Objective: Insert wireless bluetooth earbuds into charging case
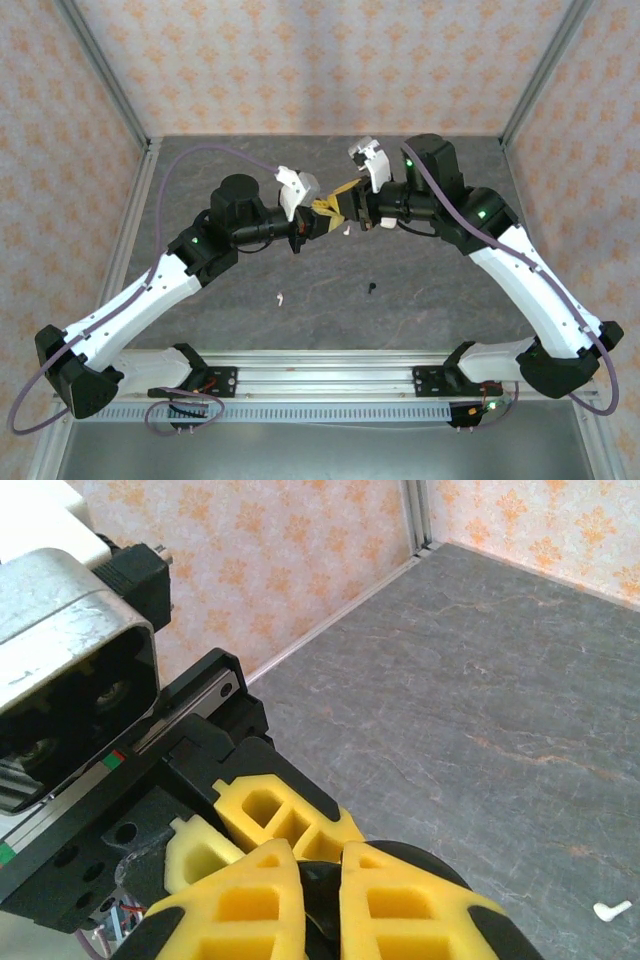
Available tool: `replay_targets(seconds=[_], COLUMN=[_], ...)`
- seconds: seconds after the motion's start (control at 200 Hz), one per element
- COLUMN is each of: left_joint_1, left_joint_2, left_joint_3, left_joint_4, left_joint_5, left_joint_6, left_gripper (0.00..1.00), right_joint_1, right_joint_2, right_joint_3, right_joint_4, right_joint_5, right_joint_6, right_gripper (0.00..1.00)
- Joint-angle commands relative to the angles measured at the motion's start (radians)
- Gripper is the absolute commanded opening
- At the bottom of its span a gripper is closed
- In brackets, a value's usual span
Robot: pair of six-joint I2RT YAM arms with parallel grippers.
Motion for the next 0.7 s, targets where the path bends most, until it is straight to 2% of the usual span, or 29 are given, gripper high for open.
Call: replay_targets(seconds=[0.0,0.365,0.696], left_joint_1=[-0.004,-0.006,-0.006], left_joint_2=[-0.025,-0.044,-0.075], left_joint_3=[0.024,0.005,-0.035], left_joint_4=[0.053,0.057,0.072], left_joint_5=[0.000,-0.002,0.002], left_joint_6=[-0.017,-0.023,-0.023], left_gripper=[0.00,0.00,0.00], right_joint_1=[0.015,0.015,0.015], right_joint_2=[-0.015,0.017,0.061], right_joint_3=[-0.027,0.019,0.127], right_joint_4=[-0.054,-0.105,-0.172], right_joint_5=[-0.032,-0.022,-0.040], right_joint_6=[-0.016,-0.005,-0.006], right_gripper=[0.10,0.07,0.07])
